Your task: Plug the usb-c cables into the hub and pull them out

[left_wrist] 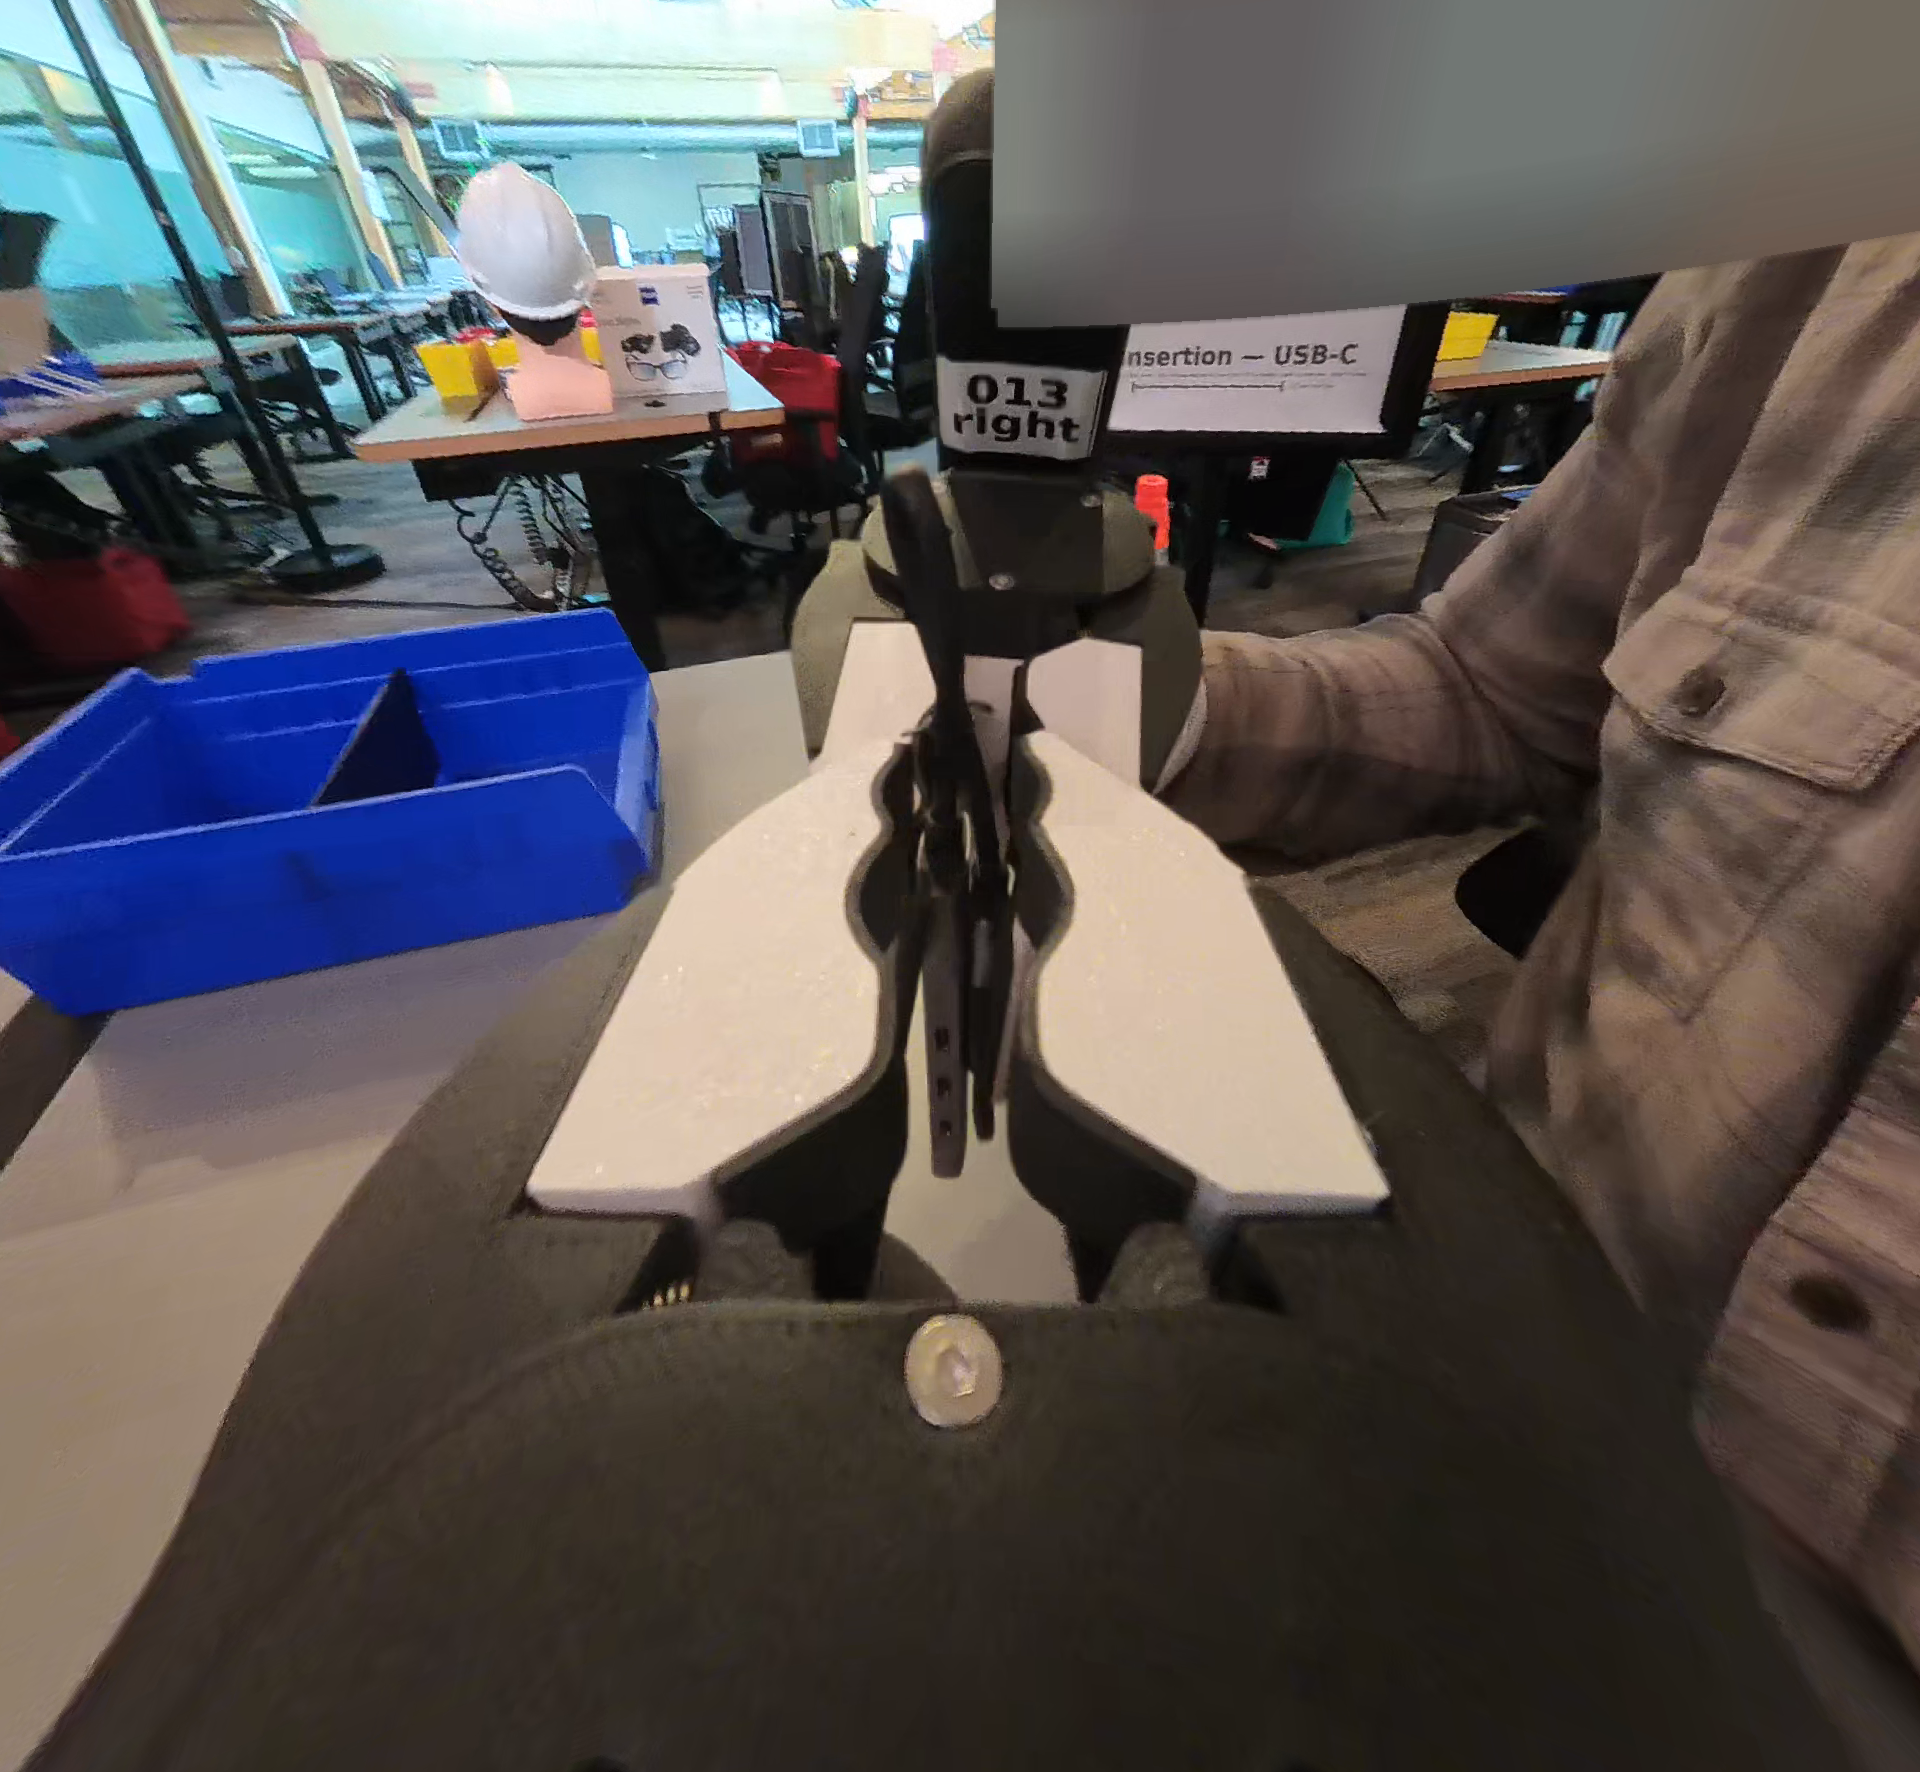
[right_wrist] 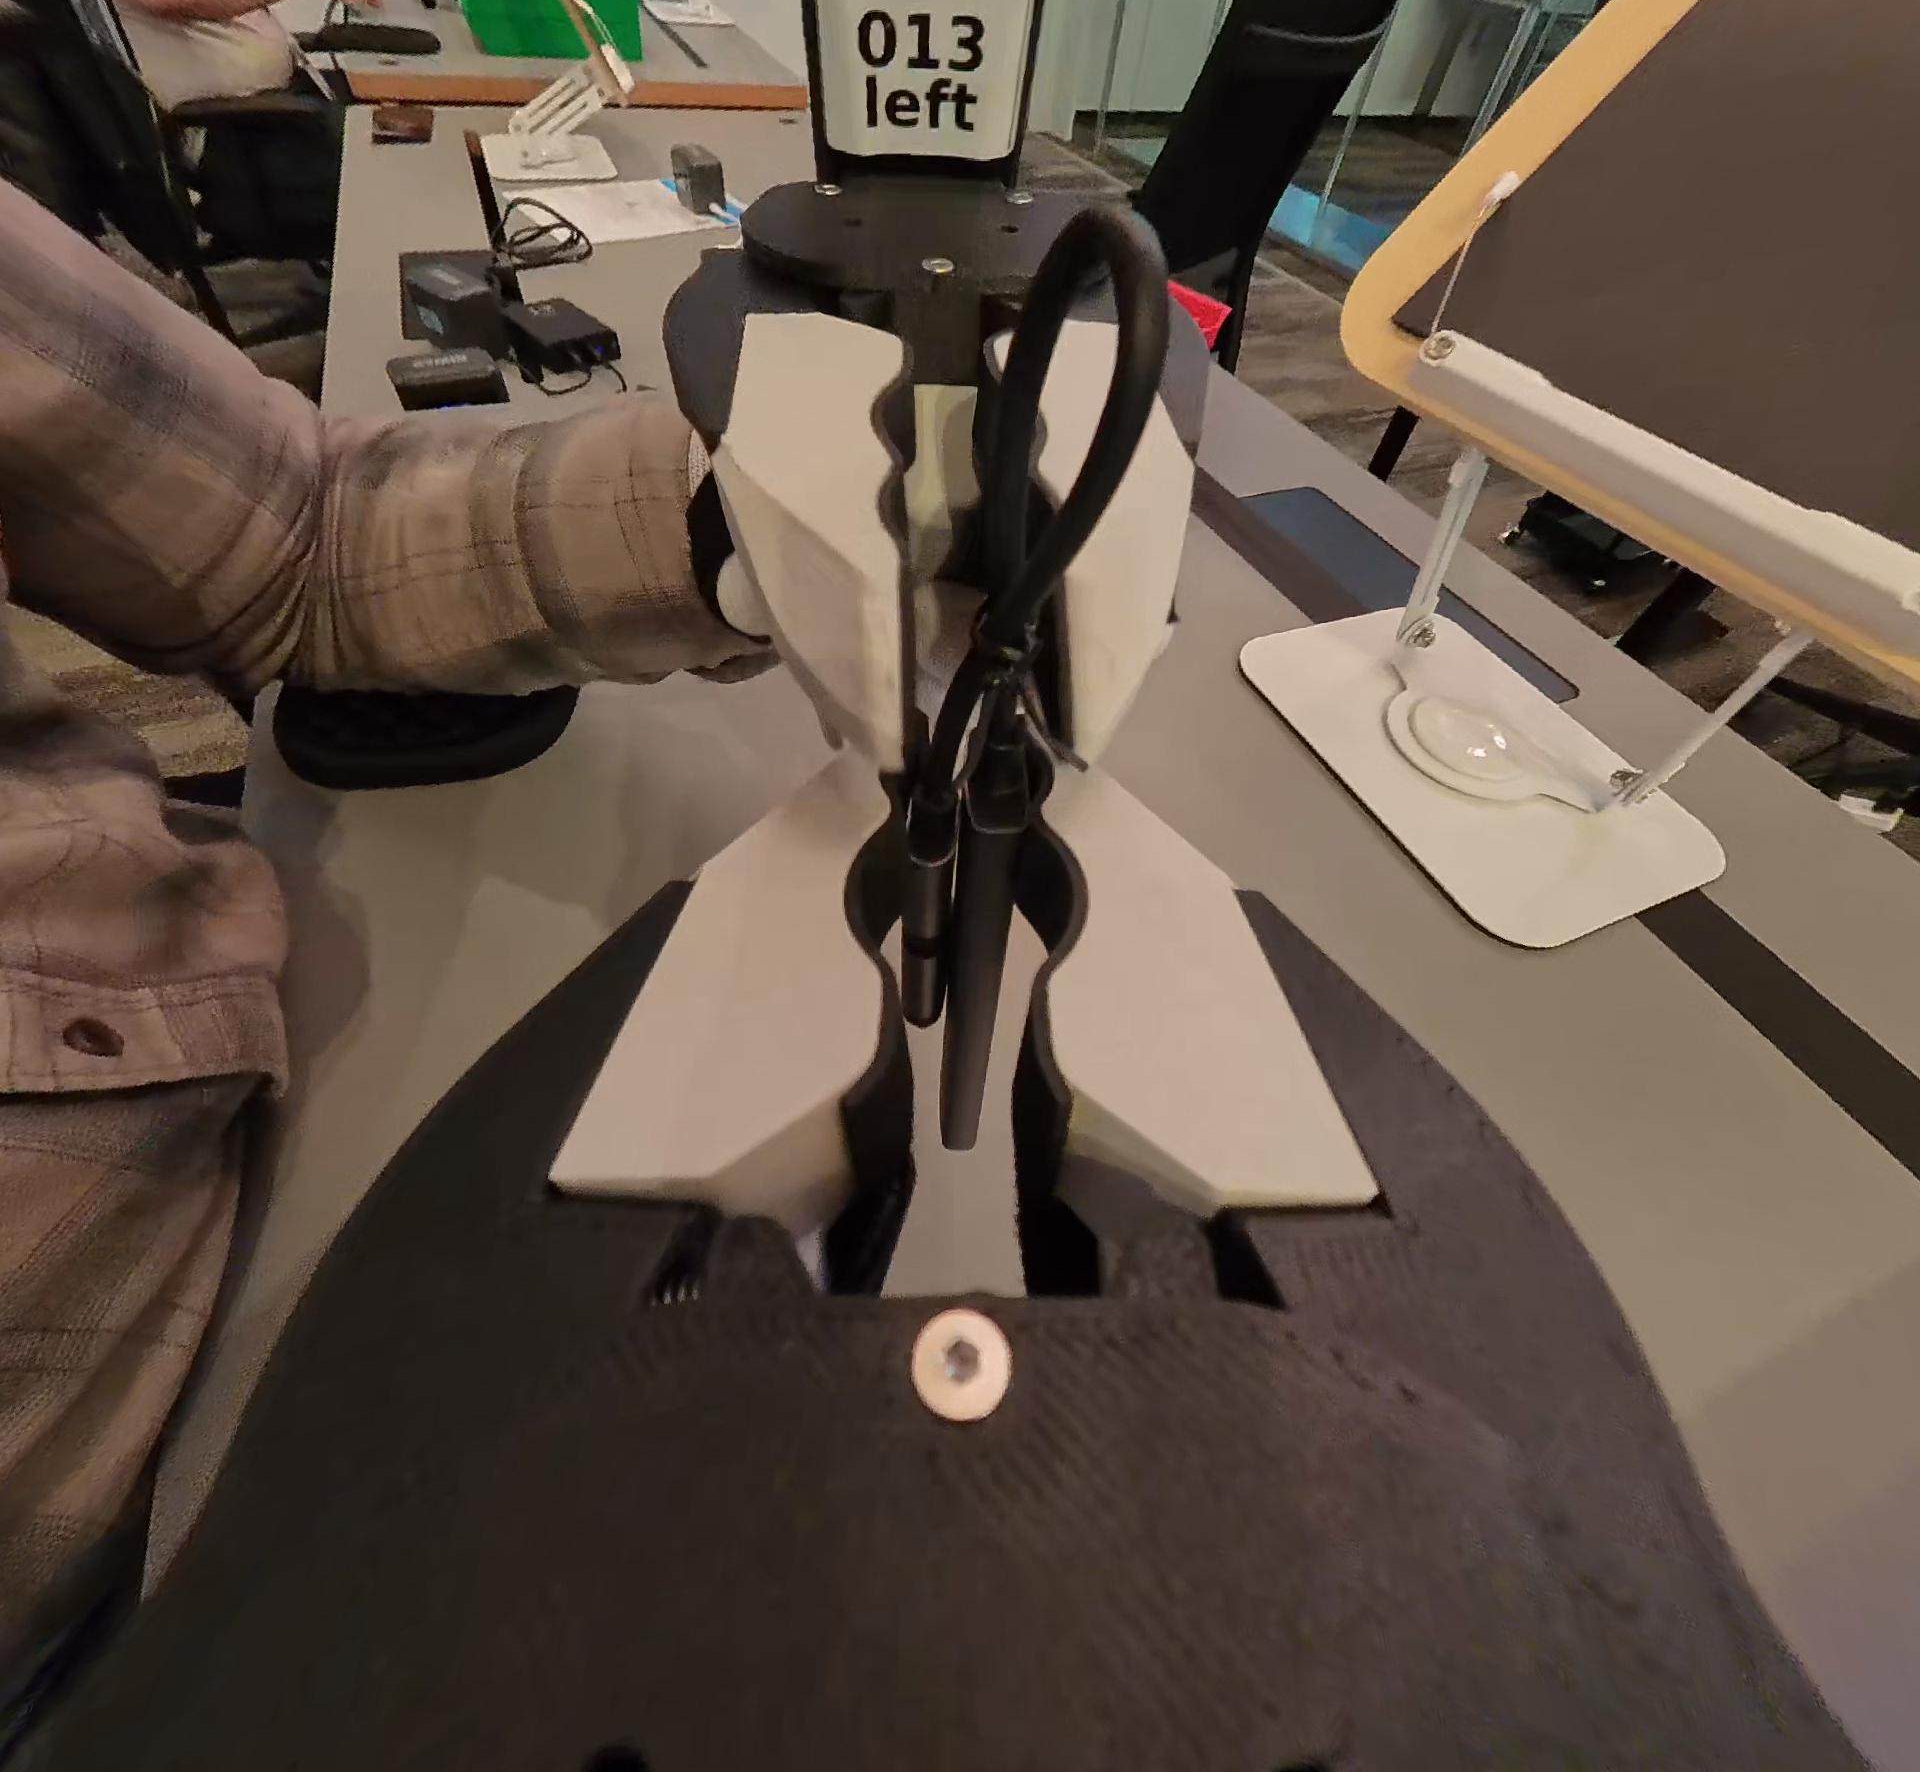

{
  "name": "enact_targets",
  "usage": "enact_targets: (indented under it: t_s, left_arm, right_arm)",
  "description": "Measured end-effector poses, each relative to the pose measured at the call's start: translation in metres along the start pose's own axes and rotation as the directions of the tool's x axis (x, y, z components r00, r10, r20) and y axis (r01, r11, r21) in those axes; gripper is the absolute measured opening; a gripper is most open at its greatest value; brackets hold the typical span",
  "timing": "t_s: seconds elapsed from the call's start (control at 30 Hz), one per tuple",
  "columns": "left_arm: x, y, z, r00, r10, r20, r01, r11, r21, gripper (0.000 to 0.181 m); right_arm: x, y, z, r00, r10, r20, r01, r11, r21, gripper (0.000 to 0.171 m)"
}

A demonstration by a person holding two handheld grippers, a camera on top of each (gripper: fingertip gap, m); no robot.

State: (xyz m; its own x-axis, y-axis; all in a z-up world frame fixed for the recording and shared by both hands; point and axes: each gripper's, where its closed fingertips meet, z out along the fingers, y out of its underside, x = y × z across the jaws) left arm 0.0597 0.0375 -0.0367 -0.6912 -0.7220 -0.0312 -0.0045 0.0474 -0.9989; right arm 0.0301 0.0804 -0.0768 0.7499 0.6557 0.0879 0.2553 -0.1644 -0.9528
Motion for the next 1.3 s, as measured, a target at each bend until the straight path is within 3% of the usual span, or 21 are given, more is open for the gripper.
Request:
enact_targets:
  t_s: [0.2,0.57,0.73,0.77,0.8,0.87,0.93,1.0,1.03,1.1,1.13,1.2,1.3]
  left_arm:
    - [-0.004,0.001,0.004,0.999,0.015,0.035,-0.016,1.0,0.011,0.009]
    - [-0.004,-0.012,0.009,0.995,-0.097,0.027,0.095,0.993,0.072,0.007]
    - [-0.007,-0.009,0.01,0.995,0.008,0.097,-0.01,1.0,0.022,0.008]
    - [-0.009,-0.01,0.009,0.994,0.007,0.108,-0.01,1.0,0.025,0.008]
    - [-0.01,-0.016,0.006,0.994,-0.002,0.109,-0.004,0.999,0.052,0.008]
    - [-0.016,-0.017,0.002,0.987,0.061,0.151,-0.063,0.998,0.01,0.008]
    - [-0.019,-0.017,-0.002,0.981,0.084,0.175,-0.083,0.996,-0.016,0.008]
    - [-0.024,-0.016,-0.007,0.973,0.102,0.207,-0.093,0.994,-0.049,0.008]
    - [-0.025,-0.015,-0.01,0.97,0.109,0.218,-0.097,0.993,-0.069,0.008]
    - [-0.024,-0.016,-0.016,0.963,0.116,0.243,-0.095,0.991,-0.099,0.008]
    - [-0.024,-0.012,-0.019,0.955,0.137,0.263,-0.102,0.984,-0.143,0.008]
    - [-0.019,-0.005,-0.023,0.945,0.16,0.286,-0.105,0.975,-0.196,0.008]
    - [-0.008,0.004,-0.031,0.934,0.156,0.32,-0.082,0.969,-0.233,0.007]
  right_arm:
    - [0.004,0.004,0.001,0.999,-0.022,-0.046,0.021,1.0,-0.01,0.013]
    - [0.012,0.003,-0.007,0.981,-0.105,-0.165,0.103,0.994,-0.024,0.013]
    - [0.015,0.003,-0.008,0.98,-0.097,-0.174,0.094,0.995,-0.022,0.012]
    - [0.021,0.007,-0.008,0.979,-0.077,-0.186,0.071,0.997,-0.042,0.039]
    - [0.028,0.01,-0.01,0.977,-0.052,-0.209,0.042,0.998,-0.053,0.076]
    - [0.025,0.014,-0.014,0.984,-0.042,-0.175,0.032,0.998,-0.06,0.072]
    - [0.031,0.041,-0.016,0.982,-0.069,-0.176,0.036,0.982,-0.184,0.075]
    - [0.032,0.074,-0.012,0.99,-0.021,-0.136,-0.018,0.961,-0.276,0.096]
    - [0.031,0.088,-0.009,0.992,-0.009,-0.122,-0.028,0.953,-0.303,0.097]
    - [0.027,0.119,0.004,0.996,0.022,-0.082,-0.052,0.921,-0.386,0.128]
    - [0.021,0.131,0.013,0.997,0.059,-0.045,-0.073,0.908,-0.413,0.132]
    - [0.02,0.148,0.035,0.998,0.05,-0.023,-0.055,0.903,-0.426,0.129]
    - [0.02,0.173,0.071,1.0,-0.013,-0.025,-0.001,0.867,-0.498,0.09]
